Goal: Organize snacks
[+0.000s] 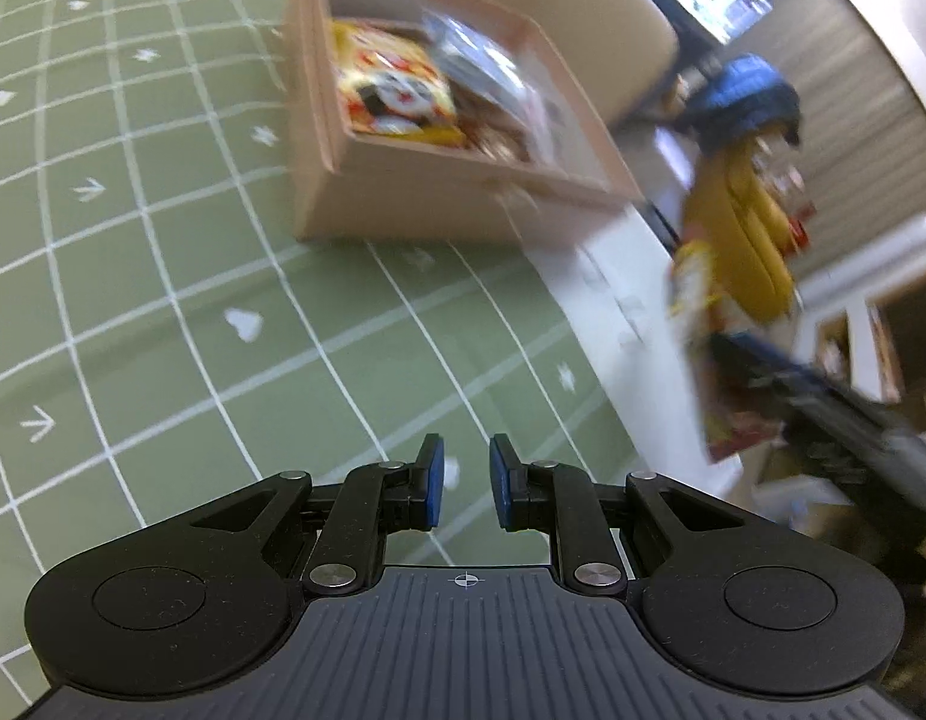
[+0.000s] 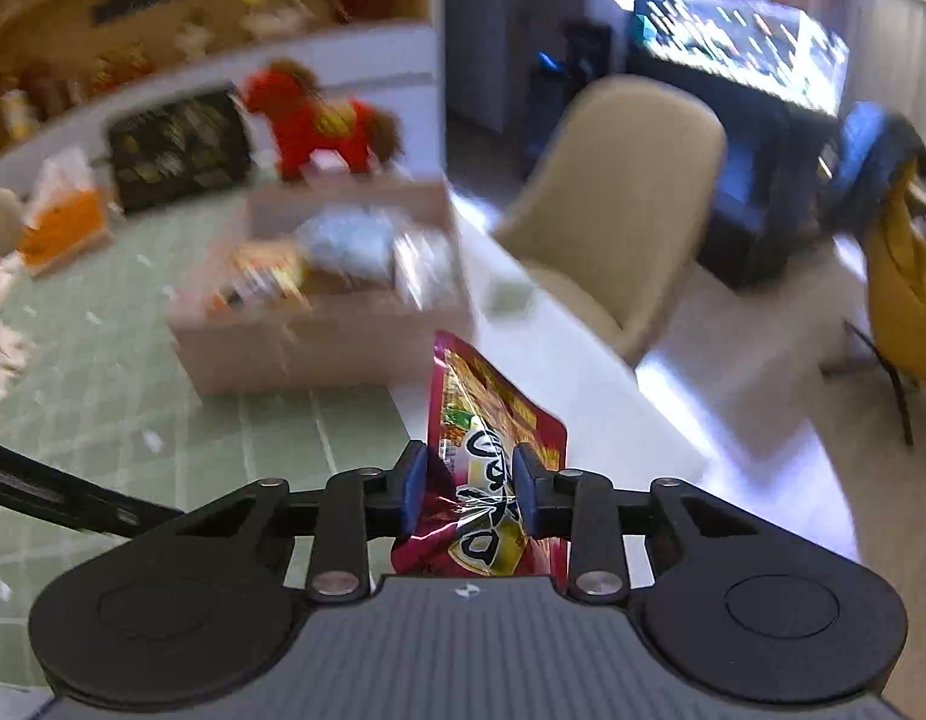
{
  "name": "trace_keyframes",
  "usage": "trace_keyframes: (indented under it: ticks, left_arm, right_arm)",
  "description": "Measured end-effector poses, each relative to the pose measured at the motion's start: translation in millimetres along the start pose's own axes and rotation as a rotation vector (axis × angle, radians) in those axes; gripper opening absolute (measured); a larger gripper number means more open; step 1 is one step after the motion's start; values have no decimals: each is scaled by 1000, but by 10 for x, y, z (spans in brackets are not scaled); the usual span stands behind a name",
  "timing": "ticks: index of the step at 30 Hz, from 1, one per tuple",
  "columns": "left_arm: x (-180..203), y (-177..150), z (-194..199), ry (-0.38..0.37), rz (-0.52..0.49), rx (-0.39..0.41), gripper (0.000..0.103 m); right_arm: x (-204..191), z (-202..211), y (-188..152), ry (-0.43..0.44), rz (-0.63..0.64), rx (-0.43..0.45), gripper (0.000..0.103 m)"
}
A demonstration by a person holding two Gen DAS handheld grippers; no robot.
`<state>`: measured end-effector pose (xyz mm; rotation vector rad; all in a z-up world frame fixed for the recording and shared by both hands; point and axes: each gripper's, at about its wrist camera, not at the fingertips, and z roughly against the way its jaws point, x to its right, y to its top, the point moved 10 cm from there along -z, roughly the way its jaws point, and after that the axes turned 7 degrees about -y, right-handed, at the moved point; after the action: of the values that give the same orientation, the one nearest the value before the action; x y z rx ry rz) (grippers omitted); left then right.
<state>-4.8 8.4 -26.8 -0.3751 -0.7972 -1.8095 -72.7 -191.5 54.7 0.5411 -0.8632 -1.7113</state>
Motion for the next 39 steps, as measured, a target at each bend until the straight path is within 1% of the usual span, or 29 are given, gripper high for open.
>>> trace_keyframes:
  ticks: [3, 5, 6, 7, 8, 9, 10, 11, 13, 15, 17, 19, 20, 21, 22, 23, 24, 26, 30, 34, 36, 39]
  left_arm:
    - [2, 89, 36, 54, 54, 71, 20]
    - [41, 142, 118, 89, 106, 138, 20]
    - [77, 172, 144, 92, 123, 166, 20]
    - [104, 211, 157, 102, 126, 187, 20]
    - [121, 259, 169, 132, 119, 215, 20]
    - [121, 307, 185, 167, 112, 245, 20]
    - [115, 351, 188, 207, 112, 279, 20]
    - [96, 387, 178, 237, 123, 307, 20]
    - [88, 423, 148, 262, 149, 345, 20]
    - [125, 423, 118, 299, 137, 374, 20]
    - [154, 390, 92, 350, 131, 382, 20]
    - [202, 347, 59, 388, 123, 364, 19]
    - [233, 327, 51, 403, 112, 357, 19]
    - [274, 309, 39, 423, 99, 352, 19]
    - [319, 280, 39, 445, 84, 347, 19]
    - [370, 254, 38, 466, 66, 346, 17]
    - [413, 226, 43, 486, 51, 350, 12]
    - [509, 139, 101, 522, 43, 366, 12]
    - [726, -58, 219, 497, 63, 386, 12]
    - [897, -185, 298, 492, 24, 404, 12]
    - [935, -241, 338, 512, 16, 412, 12]
    - [977, -309, 419, 534, -6, 407, 12]
  right_arm:
    - [-121, -5, 489, 110, 47, 117, 27]
    - [-238, -99, 820, 164, 99, 166, 24]
    - [-317, -170, 965, 185, 134, 186, 23]
    - [-422, -284, 1081, 208, 185, 191, 23]
    - [-496, -418, 1146, 215, 218, 186, 25]
    - [-541, -551, 1165, 216, 234, 171, 38]
    - [-566, -666, 1151, 232, 247, 146, 56]
    - [-578, -763, 1099, 258, 253, 110, 61]
    - [-512, -844, 961, 315, 218, 54, 63]
    - [-443, -876, 811, 366, 172, 14, 67]
    - [-396, -910, 636, 370, 163, -22, 68]
    - [-367, -920, 460, 338, 178, -52, 68]
    - [-349, -895, 375, 327, 184, -53, 68]
    - [-345, -841, 350, 312, 193, -23, 69]
    - [-328, -766, 293, 312, 204, -18, 70]
    - [-318, -685, 225, 346, 202, -33, 70]
    - [-293, -629, 189, 369, 189, -48, 70]
    - [-225, -509, 106, 396, 177, -76, 70]
    - [-79, -253, -12, 439, 166, -136, 70]
    - [-28, -152, -59, 444, 125, -224, 70]
    - [-18, -116, -100, 421, 114, -256, 70]
    - [33, -45, -137, 348, 104, -262, 70]
